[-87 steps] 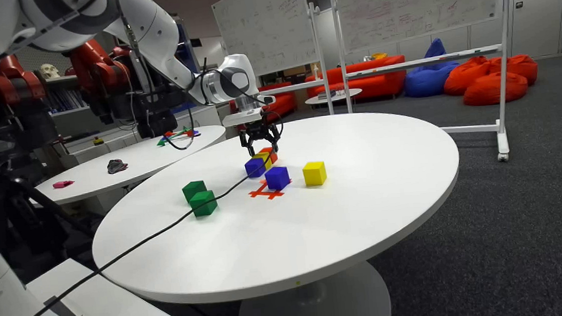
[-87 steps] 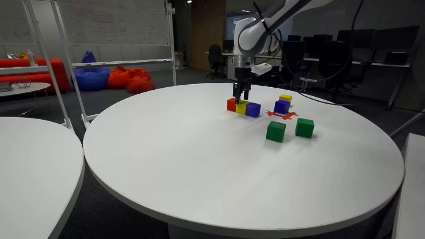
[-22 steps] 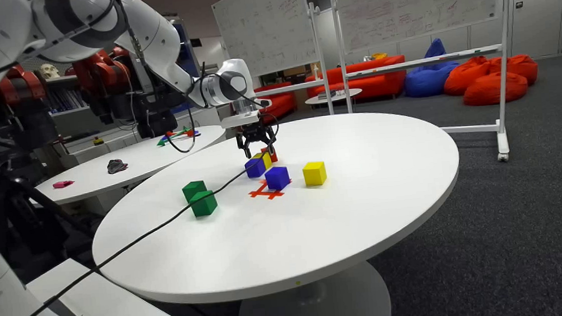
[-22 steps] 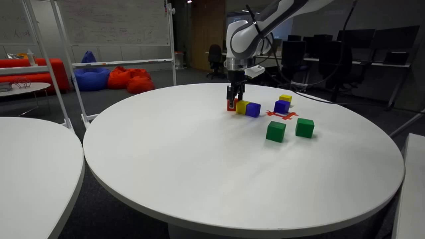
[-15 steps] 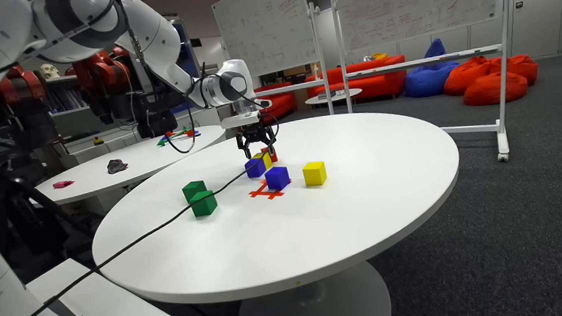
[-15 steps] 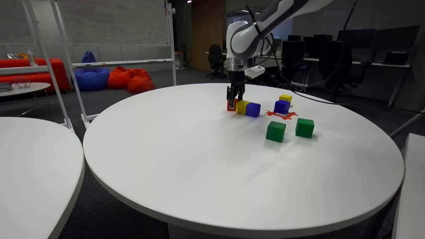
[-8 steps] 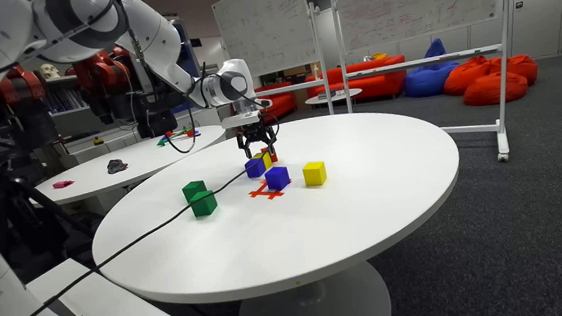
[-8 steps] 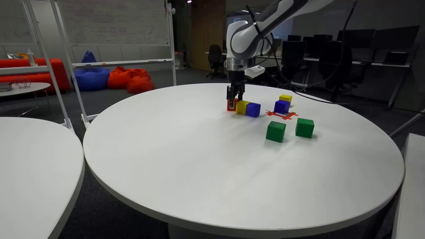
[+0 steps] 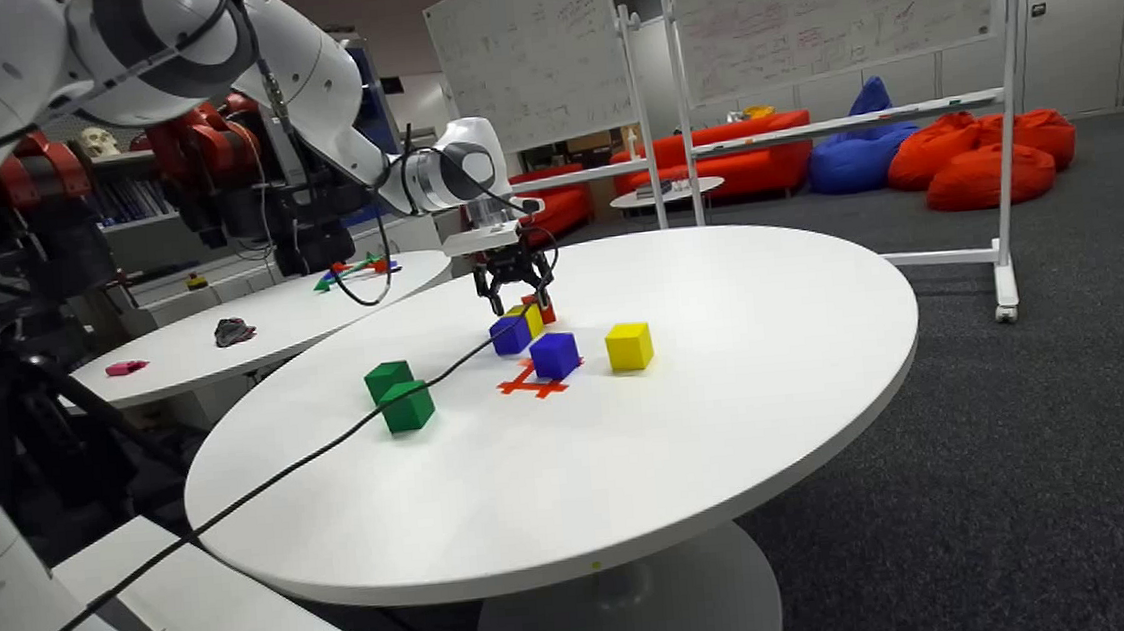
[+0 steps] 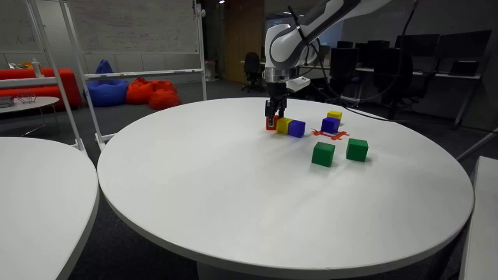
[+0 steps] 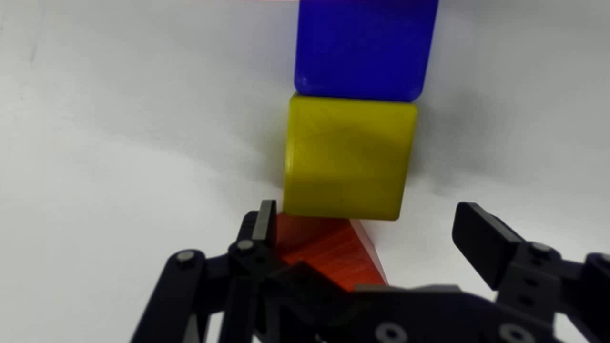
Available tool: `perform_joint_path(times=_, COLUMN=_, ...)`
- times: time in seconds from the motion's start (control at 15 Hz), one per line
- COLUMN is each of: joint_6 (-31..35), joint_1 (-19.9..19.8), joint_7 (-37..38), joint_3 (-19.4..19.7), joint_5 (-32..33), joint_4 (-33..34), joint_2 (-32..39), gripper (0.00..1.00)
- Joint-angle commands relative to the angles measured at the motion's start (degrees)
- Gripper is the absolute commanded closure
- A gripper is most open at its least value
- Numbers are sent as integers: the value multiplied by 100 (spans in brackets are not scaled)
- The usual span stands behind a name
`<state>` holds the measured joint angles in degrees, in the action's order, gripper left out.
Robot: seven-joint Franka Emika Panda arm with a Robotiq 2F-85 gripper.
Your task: Pick up the red object and put it at the center of the table
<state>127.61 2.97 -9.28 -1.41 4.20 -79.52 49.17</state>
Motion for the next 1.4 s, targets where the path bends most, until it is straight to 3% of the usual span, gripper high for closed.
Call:
perform_joint_path(times=0.0, joint_6=-14, joint_1=-23, joint_7=18, joint_3=-33, joint_5=31, joint_4=16, joint_2=8, gripper=0)
perform_joint_path(times=0.93, joint_6=-485, joint_1=14, joint_7=25, joint_3=-24, joint_5=37, joint_4=845, joint_2=220, gripper=0)
perform_joint_path(times=1.33, joint_6=-326, joint_1=9, joint_7=14, joint_3=-47, joint_5=23, joint_4=683, joint_2=153, gripper=0)
